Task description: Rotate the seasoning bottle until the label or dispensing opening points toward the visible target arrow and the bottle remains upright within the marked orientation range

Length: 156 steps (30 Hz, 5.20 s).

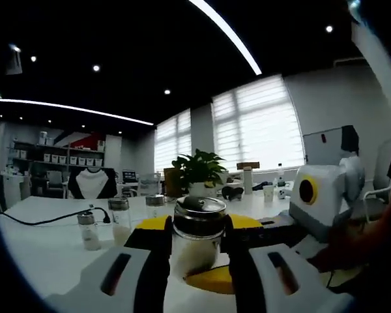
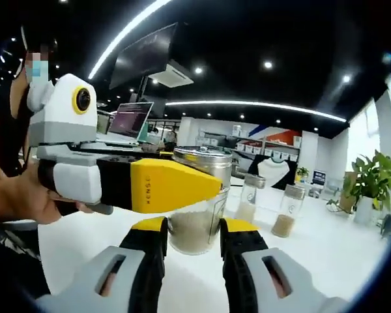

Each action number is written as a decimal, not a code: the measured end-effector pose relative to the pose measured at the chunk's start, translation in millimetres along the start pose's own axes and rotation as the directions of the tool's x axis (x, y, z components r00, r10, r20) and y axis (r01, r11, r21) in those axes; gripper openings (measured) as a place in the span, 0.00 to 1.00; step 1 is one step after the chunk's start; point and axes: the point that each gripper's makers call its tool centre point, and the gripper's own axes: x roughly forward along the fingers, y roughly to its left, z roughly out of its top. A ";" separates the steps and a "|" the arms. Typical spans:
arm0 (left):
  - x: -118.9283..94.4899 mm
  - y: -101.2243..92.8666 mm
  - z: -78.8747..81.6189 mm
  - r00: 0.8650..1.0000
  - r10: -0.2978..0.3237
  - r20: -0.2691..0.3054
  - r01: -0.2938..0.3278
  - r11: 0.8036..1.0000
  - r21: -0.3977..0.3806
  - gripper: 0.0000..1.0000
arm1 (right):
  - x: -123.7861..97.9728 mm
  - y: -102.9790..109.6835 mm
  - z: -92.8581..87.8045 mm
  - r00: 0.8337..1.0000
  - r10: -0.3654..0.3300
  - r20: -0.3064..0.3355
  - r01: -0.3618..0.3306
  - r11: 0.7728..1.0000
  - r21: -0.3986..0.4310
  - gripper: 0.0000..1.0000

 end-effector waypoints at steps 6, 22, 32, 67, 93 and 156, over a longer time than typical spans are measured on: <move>-7.0 -4.0 4.3 0.992 -0.125 0.017 0.126 0.991 -0.048 0.33 | -4.7 7.3 6.7 0.985 0.150 0.082 -0.156 0.986 0.066 0.30; -26.9 -43.1 20.0 0.870 -0.490 0.054 0.492 0.862 -0.123 0.34 | -26.7 40.1 29.2 0.890 0.402 0.213 -0.430 0.897 0.106 0.32; -17.8 -35.8 17.7 0.932 -0.359 0.053 0.362 0.930 -0.059 0.34 | -17.2 28.2 24.5 0.951 0.270 0.148 -0.291 0.947 0.139 0.31; -19.7 -22.6 -2.6 0.908 -0.410 -0.084 0.406 0.912 -0.061 0.34 | -13.8 30.8 11.2 0.944 0.313 0.106 -0.322 0.943 0.088 0.31; -3.5 -0.5 -11.1 0.992 -0.075 -0.102 0.079 0.996 0.033 0.35 | 7.5 11.7 0.9 0.994 0.082 0.068 -0.090 0.990 0.113 0.31; -37.9 98.9 -50.6 0.985 -0.104 -0.139 0.081 0.983 -0.166 0.42 | -3.0 -4.5 -9.7 0.991 0.133 0.017 -0.134 0.982 0.133 0.36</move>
